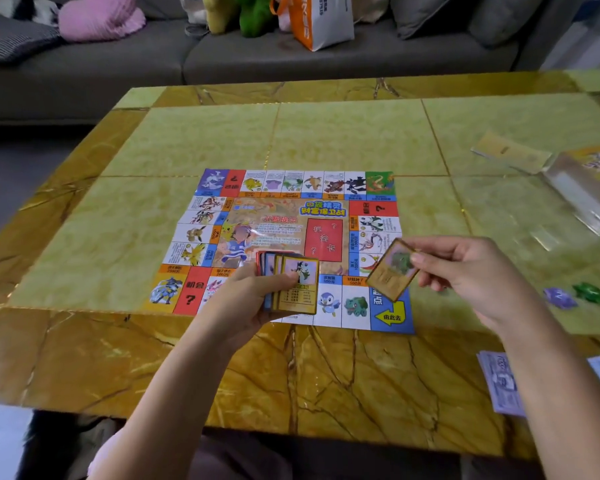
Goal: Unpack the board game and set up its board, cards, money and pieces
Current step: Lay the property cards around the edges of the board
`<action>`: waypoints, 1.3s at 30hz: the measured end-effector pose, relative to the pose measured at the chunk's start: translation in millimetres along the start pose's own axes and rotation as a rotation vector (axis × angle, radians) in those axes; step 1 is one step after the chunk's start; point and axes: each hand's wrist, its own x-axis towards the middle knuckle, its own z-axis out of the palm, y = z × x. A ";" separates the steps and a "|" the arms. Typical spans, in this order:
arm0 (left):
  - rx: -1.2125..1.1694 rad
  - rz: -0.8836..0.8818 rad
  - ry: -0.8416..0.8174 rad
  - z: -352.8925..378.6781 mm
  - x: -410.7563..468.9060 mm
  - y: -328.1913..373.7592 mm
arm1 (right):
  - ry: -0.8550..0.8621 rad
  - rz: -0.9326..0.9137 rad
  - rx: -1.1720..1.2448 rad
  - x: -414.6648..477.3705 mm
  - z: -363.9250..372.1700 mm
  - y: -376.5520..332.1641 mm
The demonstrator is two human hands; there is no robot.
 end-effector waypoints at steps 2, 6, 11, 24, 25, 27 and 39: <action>-0.003 -0.007 0.007 4.9 1.9 -2.8 | -0.021 0.041 -0.031 -8.3 8.4 5.2; -0.056 -0.010 0.022 11.0 6.1 -6.9 | -0.083 0.123 -0.126 -25.3 24.5 16.0; -0.177 -0.055 0.061 12.0 11.5 -11.6 | -0.210 0.195 -0.277 -37.9 34.9 18.4; -0.316 -0.154 0.119 7.7 18.5 -16.6 | -0.052 0.045 -0.632 -42.6 50.0 33.2; -0.320 -0.160 0.120 7.3 19.0 -16.9 | -0.048 0.038 -0.637 -43.0 50.5 33.1; -0.325 -0.173 0.117 7.8 18.9 -17.3 | -0.048 0.033 -0.654 -43.3 51.0 32.3; -0.383 -0.155 0.102 10.9 14.4 -15.3 | -0.043 0.030 -0.701 -40.2 51.2 35.4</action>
